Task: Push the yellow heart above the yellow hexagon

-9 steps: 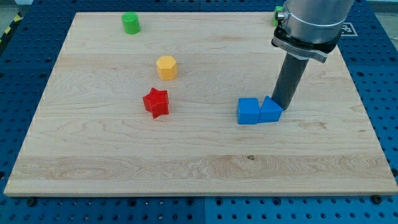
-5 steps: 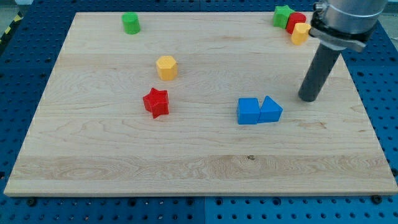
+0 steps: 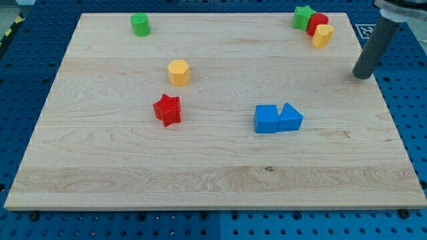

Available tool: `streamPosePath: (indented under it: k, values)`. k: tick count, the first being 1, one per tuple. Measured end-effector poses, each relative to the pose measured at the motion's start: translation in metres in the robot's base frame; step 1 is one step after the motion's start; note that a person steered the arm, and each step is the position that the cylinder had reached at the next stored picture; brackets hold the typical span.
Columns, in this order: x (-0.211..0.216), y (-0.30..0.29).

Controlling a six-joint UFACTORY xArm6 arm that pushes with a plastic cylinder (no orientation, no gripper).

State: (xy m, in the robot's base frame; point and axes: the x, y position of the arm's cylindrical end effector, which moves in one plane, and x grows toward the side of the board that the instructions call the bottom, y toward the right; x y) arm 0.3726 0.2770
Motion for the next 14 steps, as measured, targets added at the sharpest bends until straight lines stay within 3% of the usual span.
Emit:
streamPosePath:
  k: [3,4,11,14]
  values:
    - [-0.112,0.011]
    - [-0.124,0.005]
    - [-0.087,-0.097]
    - [-0.067,-0.107]
